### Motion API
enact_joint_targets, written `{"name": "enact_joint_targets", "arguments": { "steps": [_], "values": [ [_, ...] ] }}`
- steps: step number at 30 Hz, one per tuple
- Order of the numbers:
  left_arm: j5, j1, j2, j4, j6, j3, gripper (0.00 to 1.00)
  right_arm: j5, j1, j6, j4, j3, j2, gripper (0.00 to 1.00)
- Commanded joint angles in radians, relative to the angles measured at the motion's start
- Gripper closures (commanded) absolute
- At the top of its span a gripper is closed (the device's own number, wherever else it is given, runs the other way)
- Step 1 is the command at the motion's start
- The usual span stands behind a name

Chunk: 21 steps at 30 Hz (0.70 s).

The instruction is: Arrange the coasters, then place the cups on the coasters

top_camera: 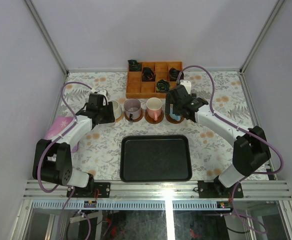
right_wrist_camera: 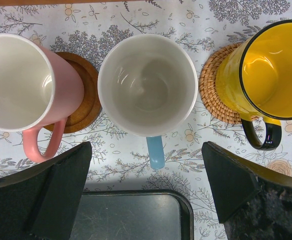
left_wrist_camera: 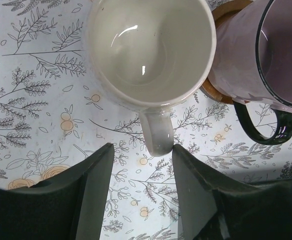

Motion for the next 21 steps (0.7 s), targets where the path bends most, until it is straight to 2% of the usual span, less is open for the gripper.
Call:
{"name": "enact_joint_targets", "arguments": {
  "steps": [1, 21],
  "values": [
    [-0.03, 0.005, -0.01, -0.022, 0.014, 0.004, 0.5, -0.01, -0.007, 0.005, 0.024, 0.02, -0.018, 0.01],
    [-0.076, 0.005, -0.02, -0.023, 0.008, 0.009, 0.47, -0.01, -0.007, 0.005, 0.023, 0.017, -0.022, 0.01]
  ]
}}
